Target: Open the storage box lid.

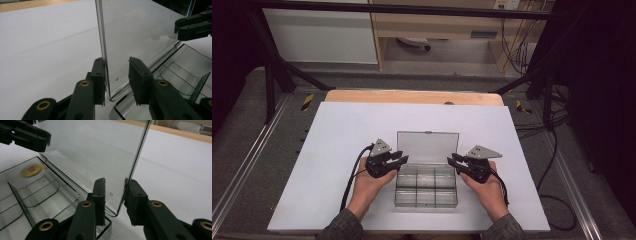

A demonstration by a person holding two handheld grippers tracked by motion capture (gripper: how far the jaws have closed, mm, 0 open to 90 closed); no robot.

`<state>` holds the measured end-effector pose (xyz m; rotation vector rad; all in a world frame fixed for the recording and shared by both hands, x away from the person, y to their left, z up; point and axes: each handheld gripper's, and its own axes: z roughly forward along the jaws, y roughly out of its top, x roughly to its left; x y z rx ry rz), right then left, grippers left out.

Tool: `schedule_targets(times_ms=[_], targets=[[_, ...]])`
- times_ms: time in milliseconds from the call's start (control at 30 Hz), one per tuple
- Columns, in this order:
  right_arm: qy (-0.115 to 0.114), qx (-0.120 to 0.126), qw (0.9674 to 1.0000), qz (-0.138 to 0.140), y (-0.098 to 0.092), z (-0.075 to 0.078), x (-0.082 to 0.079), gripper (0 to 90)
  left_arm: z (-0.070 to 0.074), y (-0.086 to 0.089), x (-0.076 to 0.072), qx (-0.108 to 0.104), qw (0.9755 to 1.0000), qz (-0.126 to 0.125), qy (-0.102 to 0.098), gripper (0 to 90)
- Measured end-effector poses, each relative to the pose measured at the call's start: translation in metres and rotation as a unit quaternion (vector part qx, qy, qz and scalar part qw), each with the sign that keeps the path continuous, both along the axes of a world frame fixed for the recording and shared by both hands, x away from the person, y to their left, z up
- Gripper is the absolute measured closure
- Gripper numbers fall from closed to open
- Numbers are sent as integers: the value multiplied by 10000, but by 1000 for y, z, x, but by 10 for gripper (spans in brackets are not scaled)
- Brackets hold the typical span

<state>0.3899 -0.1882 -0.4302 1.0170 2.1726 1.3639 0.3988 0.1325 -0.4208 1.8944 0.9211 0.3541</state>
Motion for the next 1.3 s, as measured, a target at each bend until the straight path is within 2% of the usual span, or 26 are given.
schedule_targets(times_ms=[133, 233, 400, 567, 633, 867, 1300], targets=[[-66, -76, 9999, -84, 1, 0, 0, 704, -1, -2, 2, -38, 10000, 27, 0, 658], [-52, -30, 9999, -132, 0, 0, 2, 701, -1, -3, 3, 0, 10000, 52, -43, 658], [-29, -16, 9999, -170, -1, -1, 6, 696, -1, -5, 9, 5, 10000, 97, 22, 649], [-24, 26, 9995, -300, -2, 1, 10, 687, 2, -10, 14, 87, 9999, 29, 64, 653], [-10, 36, 9994, -334, -3, 0, 11, 684, 1, -11, 17, 152, 9998, 86, 65, 648], [73, 81, 9988, -477, -3, -1, 14, 667, -2, -16, 23, -58, 9997, 202, 140, 617], [65, 4, 9984, -563, 2, -1, 15, 629, -3, -16, 26, -104, 9996, 208, 186, 617]])
